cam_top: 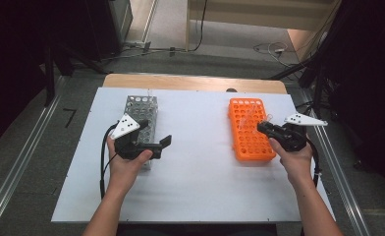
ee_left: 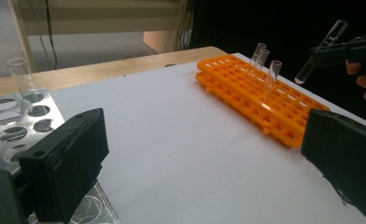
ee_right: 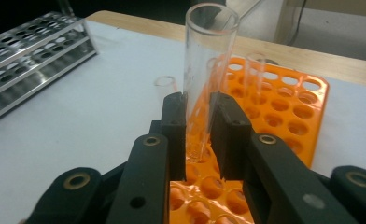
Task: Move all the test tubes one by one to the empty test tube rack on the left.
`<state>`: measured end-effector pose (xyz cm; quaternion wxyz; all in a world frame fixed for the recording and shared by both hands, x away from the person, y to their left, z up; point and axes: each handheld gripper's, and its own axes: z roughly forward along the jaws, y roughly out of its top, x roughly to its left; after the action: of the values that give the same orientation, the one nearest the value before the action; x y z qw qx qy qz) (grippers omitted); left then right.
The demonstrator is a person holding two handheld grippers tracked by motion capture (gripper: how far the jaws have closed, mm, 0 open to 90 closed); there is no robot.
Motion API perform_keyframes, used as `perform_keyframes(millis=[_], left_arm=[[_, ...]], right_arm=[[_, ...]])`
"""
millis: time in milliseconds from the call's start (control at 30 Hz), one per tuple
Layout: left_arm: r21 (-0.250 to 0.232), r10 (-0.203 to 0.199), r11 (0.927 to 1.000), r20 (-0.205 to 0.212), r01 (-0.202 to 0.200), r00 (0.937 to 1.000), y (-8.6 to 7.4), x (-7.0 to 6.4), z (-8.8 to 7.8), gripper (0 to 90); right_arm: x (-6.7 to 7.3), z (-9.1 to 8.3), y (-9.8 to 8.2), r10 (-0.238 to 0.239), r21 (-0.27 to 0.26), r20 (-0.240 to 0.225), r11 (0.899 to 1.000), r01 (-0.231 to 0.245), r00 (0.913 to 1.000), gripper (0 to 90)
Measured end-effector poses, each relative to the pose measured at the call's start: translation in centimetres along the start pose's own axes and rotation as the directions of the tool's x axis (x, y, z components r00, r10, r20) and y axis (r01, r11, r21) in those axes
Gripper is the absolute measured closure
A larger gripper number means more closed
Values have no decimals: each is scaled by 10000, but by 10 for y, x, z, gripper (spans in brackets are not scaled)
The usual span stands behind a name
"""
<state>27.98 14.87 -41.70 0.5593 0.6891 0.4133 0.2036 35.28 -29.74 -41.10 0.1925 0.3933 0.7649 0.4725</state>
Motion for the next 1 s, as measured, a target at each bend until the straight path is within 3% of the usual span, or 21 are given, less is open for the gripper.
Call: perform_keyframes(millis=[533, 1000], left_arm=[[17, 206, 9998, 259, -207, 9995, 4, -11, 1, 8], [205, 543, 9982, 917, -564, 9943, 6, -34, 12, 8]], right_arm=[[46, 0, 9, -615, 13, -1438, 9981, 623, 9877, 742], [81, 15, 5, -1086, 234, -2384, 9928, 1175, 9651, 741]])
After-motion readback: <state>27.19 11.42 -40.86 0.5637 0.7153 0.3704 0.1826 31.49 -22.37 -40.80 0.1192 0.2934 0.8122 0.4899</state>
